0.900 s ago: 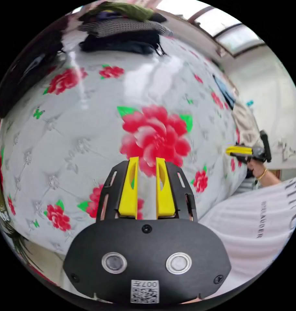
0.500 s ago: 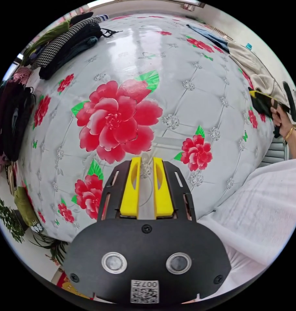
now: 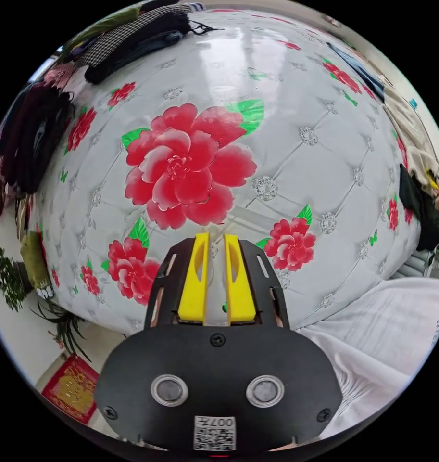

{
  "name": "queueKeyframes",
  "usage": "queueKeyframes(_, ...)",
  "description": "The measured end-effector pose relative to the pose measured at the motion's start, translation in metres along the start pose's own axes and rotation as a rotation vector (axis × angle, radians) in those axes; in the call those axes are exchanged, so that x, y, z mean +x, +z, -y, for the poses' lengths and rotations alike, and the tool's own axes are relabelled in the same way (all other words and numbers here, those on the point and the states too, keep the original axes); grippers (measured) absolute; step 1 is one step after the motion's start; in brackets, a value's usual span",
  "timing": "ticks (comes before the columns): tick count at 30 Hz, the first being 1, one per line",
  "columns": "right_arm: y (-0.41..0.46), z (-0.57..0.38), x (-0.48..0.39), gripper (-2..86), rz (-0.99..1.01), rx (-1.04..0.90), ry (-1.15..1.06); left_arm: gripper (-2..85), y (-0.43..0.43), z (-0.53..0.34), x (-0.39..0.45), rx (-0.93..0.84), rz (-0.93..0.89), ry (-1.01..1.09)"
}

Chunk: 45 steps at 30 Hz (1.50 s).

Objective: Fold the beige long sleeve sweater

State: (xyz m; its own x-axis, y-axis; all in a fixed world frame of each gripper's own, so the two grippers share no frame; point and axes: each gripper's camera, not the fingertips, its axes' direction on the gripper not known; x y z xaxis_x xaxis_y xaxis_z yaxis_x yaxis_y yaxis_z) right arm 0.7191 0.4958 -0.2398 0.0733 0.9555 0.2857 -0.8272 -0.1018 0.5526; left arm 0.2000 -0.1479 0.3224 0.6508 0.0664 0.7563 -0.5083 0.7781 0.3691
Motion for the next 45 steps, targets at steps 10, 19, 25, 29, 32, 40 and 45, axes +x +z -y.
queueKeyframes(10, -0.251, -0.2, -0.13, -0.3, 0.686, 0.268, -0.518, 5.8, -0.136, -0.019, -0.014, 0.354, -0.354, 0.204)
queueKeyframes(19, -0.425, -0.543, -0.374, -0.4, 1.037, 0.15, -1.194, 8.4, -0.302, -0.13, -0.17, 0.71, -0.426, 0.263)
queueKeyframes(25, -0.461, -0.78, -0.535, 0.0, 1.359, -0.266, -1.627, 8.6, -0.33, -0.209, -0.319, 0.73, -0.373, 0.032)
queueKeyframes(29, -0.451, -0.902, -0.603, 1.6, 1.191, -0.417, -1.849, 8.6, -0.326, -0.242, -0.389, 0.626, -0.253, -0.137)
queueKeyframes(32, -0.42, -0.899, -0.621, 3.4, 1.117, -0.446, -1.752, 8.6, -0.333, -0.276, -0.437, 0.594, -0.19, -0.278)
queueKeyframes(40, -0.306, -0.731, -0.557, 6.4, 0.647, -0.167, -1.165, 8.7, -0.428, -0.276, -0.423, 0.615, 0.076, -0.148)
queueKeyframes(45, -0.238, -0.644, -0.524, 8.1, 0.425, -0.206, -0.992, 11.0, -0.451, -0.171, -0.311, 0.603, -0.031, 0.28)
